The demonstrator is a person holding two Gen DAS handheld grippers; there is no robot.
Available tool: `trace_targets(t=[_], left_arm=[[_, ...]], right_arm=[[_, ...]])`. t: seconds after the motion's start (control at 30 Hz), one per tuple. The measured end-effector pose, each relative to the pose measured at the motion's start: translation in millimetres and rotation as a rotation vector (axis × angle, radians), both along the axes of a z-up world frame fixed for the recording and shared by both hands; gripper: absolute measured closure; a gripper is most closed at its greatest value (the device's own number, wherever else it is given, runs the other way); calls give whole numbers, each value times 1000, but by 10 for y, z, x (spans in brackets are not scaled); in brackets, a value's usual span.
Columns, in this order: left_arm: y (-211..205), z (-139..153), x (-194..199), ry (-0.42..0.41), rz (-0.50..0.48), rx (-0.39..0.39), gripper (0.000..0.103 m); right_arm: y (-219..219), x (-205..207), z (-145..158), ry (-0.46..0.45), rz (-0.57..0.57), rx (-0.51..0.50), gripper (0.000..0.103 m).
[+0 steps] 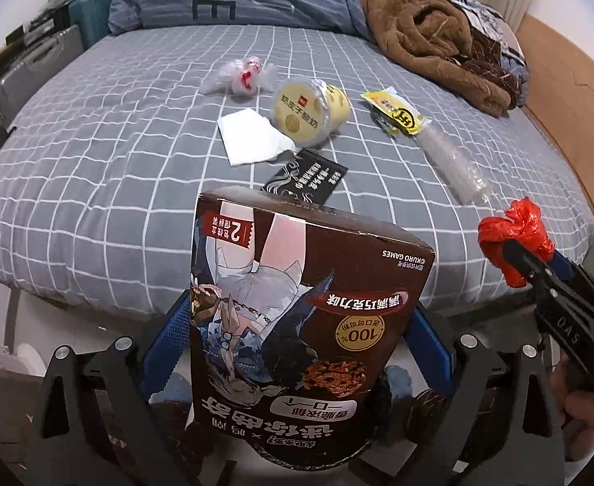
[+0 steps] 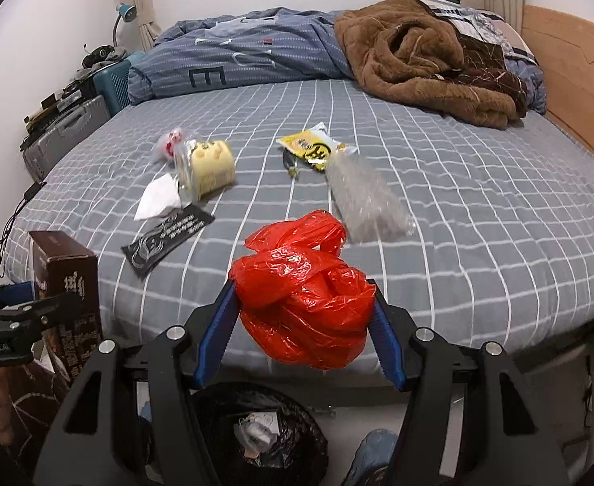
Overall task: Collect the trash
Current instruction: 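Carry the red bag and snack box in both grippers down toward the black bin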
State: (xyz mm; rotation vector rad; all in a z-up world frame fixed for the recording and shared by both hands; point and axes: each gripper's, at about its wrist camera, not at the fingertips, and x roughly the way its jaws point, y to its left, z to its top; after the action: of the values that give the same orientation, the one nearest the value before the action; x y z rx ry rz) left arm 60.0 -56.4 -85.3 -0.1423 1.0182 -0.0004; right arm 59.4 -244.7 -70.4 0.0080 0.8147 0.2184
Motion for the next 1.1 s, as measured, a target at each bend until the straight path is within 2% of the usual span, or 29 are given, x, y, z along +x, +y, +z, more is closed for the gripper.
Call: trace_targets(t=[0.33,0.5,0.7,1.1], left_arm=[[42,-99,-272,2,21,7,10],[74,-213,-461,14,42,8,10],[93,-342,-671,22,66,22,10],[130,-672,-909,74,79,-9,10]], right_arm=[[31,-372,-134,21,0,-21,44],[43,-580,-249,60,4,10,44],[144,-806,-416,98,24,-14,44],[220,-980,-623,159,28,-12,44]])
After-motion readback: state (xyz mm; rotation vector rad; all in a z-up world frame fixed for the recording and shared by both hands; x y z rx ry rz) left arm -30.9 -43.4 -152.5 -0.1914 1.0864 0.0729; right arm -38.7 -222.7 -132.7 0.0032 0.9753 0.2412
